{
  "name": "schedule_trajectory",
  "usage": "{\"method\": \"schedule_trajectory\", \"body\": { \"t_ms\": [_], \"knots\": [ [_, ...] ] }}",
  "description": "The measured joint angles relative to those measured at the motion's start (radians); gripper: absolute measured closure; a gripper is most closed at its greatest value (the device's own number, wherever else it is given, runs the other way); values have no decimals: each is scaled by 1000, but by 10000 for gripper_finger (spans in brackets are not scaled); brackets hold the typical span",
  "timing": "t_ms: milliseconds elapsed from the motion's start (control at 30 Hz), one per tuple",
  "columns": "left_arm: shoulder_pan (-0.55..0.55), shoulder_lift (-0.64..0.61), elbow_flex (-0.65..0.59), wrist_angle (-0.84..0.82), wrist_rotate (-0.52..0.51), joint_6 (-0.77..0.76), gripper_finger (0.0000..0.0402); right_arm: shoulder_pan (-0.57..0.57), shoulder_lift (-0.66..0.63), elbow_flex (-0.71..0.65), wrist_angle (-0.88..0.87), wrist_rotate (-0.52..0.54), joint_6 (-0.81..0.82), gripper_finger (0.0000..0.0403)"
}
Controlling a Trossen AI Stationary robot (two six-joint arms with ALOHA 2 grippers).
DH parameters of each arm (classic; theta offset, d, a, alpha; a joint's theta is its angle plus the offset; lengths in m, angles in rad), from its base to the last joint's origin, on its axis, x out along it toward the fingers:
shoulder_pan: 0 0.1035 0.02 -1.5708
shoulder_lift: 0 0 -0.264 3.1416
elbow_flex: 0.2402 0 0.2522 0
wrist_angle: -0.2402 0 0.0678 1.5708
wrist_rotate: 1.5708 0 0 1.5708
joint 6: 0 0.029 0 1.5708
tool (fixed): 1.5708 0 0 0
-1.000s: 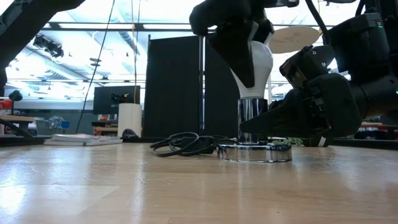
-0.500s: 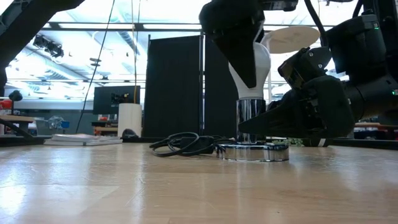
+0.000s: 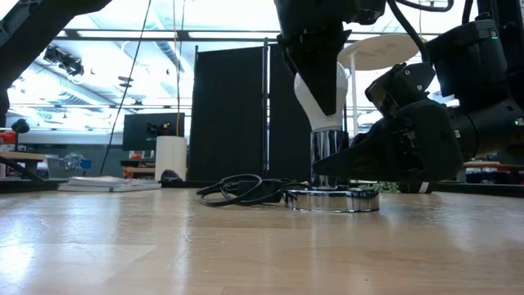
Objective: Screw lightbulb
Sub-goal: Remove the lightbulb from the lamp
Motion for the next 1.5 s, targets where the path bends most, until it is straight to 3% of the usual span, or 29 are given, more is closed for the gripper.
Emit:
{"method": "schedule_trajectory", "body": {
  "t_ms": [800,1267,1500],
  "knots": [
    [1,-4,0,2,48,29,123,1,0,0,0,-8,4,205],
    [-15,9,-18,37,63,502,71,1,0,0,-1,-10,5,205],
    [-18,9,-18,66,58,528,76,1,0,0,-5,-10,11,205]
  ]
}}
